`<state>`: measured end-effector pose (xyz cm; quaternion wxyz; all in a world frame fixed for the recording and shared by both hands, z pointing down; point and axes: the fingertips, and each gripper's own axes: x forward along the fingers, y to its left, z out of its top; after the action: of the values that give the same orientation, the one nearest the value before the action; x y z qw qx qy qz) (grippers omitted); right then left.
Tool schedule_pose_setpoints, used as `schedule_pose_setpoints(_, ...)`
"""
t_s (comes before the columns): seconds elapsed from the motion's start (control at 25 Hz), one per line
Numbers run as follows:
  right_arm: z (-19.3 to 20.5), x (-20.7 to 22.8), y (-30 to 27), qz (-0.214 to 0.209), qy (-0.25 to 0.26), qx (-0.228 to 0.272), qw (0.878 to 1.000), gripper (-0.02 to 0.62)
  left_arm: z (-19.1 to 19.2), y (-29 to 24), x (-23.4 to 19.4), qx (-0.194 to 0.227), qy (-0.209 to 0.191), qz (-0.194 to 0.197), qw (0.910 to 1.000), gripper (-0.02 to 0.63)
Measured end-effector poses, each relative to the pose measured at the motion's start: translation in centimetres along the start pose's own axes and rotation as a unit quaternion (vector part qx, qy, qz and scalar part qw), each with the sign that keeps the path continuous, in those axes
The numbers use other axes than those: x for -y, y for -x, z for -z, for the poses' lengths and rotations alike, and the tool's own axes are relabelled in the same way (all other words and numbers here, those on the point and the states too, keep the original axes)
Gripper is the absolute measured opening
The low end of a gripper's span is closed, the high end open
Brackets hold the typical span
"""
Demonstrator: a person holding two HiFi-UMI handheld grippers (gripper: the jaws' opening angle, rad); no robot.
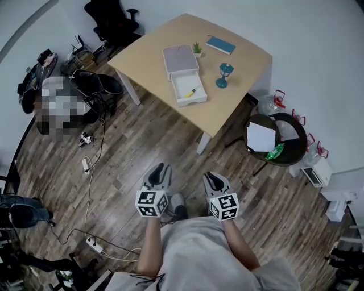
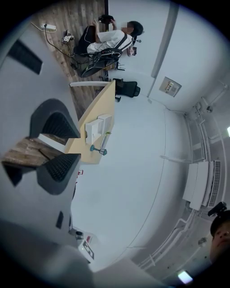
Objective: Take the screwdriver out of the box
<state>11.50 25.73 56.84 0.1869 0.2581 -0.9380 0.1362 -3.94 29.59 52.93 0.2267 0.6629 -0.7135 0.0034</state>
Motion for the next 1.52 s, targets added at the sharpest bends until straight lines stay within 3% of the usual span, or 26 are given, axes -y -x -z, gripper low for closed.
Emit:
schedule_pose_setpoints(0.24,-0.2,-1.8,-1.8,0.02,-0.004,0.002,1.0,0.066,0.5,-0.5,-3.6,-0.011,-0.003,0.013,0.9999,0.1)
schedule_pose_setpoints(0.48,-2.2,-1.9,-4.1,0.024,-0.011,0.007,1.0,0.067,-1.5,-1.3,-5.0,-0.004,-0.012,0.023,0.9997,0.1)
schedule_pose_setpoints(0.68,-2.2,-2.1,-6.5,0.011,-0.014,-0.004,1.0,0.071,-1.9,-1.7,-7.6,-0.014,-0.045,-0.003,0.9989,0.1)
schedule_pose_setpoints(0.96,-4.6,-2.2,-12.3,-0.018,-0.016,-0.001,1.0,0.071,-3.9,-3.3,-11.4,-0.009,-0.041,-0.025,0.9988,0.1)
schedule_pose_setpoints(1.2,-6.8,-0.5,-18.0,-0.034,-0.016,-0.005,0.999,0.071,-5.8,-7.5,-15.0,-0.011,-0.034,-0.041,0.9985,0.1)
schedule_pose_setpoints(1.52,-11.6,5.6,-25.7,-0.03,-0.052,0.001,0.998,0.071,-10.7,-16.2,-16.8,-0.023,-0.052,-0.023,0.9981,0.1)
